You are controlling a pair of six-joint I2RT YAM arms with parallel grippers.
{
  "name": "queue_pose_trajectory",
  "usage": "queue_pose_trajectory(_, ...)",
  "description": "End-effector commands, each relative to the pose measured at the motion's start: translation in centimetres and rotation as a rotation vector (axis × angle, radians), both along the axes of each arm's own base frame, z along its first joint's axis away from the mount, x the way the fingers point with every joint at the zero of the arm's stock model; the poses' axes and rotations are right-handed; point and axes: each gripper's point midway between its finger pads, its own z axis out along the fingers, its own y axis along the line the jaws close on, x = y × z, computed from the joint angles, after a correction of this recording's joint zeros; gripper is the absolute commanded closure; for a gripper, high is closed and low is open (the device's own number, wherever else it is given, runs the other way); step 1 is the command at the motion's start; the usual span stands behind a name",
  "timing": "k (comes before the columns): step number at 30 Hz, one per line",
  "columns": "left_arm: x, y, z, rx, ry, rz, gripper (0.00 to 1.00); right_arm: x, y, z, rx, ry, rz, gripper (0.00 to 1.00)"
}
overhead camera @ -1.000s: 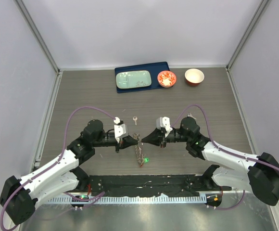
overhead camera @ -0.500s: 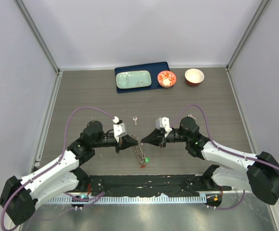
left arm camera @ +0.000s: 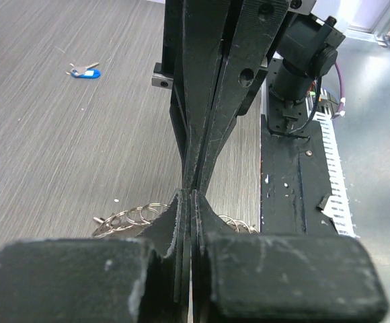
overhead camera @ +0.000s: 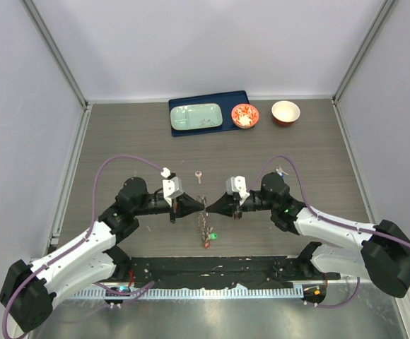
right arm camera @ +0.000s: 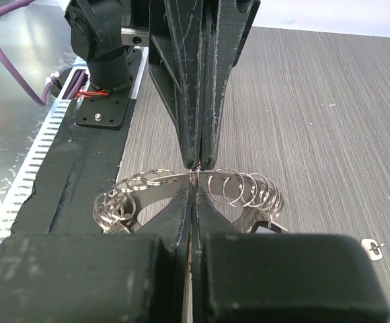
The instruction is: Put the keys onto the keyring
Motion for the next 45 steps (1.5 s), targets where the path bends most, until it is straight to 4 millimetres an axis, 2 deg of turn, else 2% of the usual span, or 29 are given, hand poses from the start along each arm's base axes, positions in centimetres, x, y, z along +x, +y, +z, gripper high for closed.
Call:
queue_pose_trajectory(1,0.6,-0.3,4.1,-0.116,-0.116,0.008,1.0,-0.2,0.4,1.0,0.014,-0.05,0.019,0.99)
queue_pose_trajectory(6,2.1,0.5,3.8,-0.129,-0.078,0.139,1.0,-0.2,0.2,1.2,0.012,-0.062,-0.003,0.99)
queue_pose_trajectory(9,2.6,0.9,4.4,-0.179,-0.036,0.199,1.0,0.1,0.0,1.4,0.014,-0.072,-0.026,0.99)
queue_pose_trajectory(15,3.3,1.3,3.9,-0.269,0.059,0.291,1.0,0.0,0.2,1.4,0.009,-0.077,-0.035,0.99)
queue_pose_trajectory(22,4.5,2.2,5.0,-0.387,0.09,0.403,1.0,-0.1,0.8,0.6,-0.046,-0.09,-0.058,0.99)
queue_pose_trajectory(28,5.3,3.4,4.8,-0.438,0.107,0.492,1.0,0.3,0.8,0.5,-0.07,-0.089,-0.095,0.99)
queue_pose_trajectory(32,5.2,3.6,4.5,-0.441,0.109,0.492,1.0,1.3,0.5,1.2,-0.083,-0.108,-0.152,0.99)
queue_pose_trajectory(33,5.1,3.6,4.2,-0.439,0.11,0.494,1.0,1.6,0.4,1.9,-0.078,-0.12,-0.163,0.99)
queue_pose_trajectory(35,4.9,3.8,4.1,-0.442,0.108,0.493,0.96,2.0,0.1,1.9,-0.111,-0.133,-0.183,0.99)
queue_pose_trajectory(36,4.9,3.8,4.0,-0.439,0.111,0.494,0.89,2.2,0.2,2.8,-0.107,-0.148,-0.188,0.99)
queue_pose_trajectory(37,4.8,3.9,3.7,-0.437,0.11,0.494,0.86,2.3,0.0,2.4,-0.135,-0.14,-0.192,0.99)
queue_pose_trajectory(39,4.7,4.0,3.7,-0.442,0.108,0.493,0.79,2.5,0.1,3.5,-0.138,-0.165,-0.192,0.99)
queue_pose_trajectory(41,4.6,4.2,3.4,-0.445,0.112,0.497,0.78,2.6,0.1,3.3,-0.171,-0.156,-0.186,0.99)
queue_pose_trajectory(42,4.5,4.2,3.3,-0.449,0.111,0.494,0.76,2.7,0.2,4.1,-0.165,-0.166,-0.186,0.99)
queue_pose_trajectory(44,4.5,4.3,3.1,-0.451,0.109,0.499,0.74,2.7,0.3,4.0,-0.186,-0.157,-0.179,0.99)
queue_pose_trajectory(45,4.6,4.4,3.0,-0.447,0.098,0.503,0.7,2.8,0.5,4.6,-0.181,-0.163,-0.176,0.99)
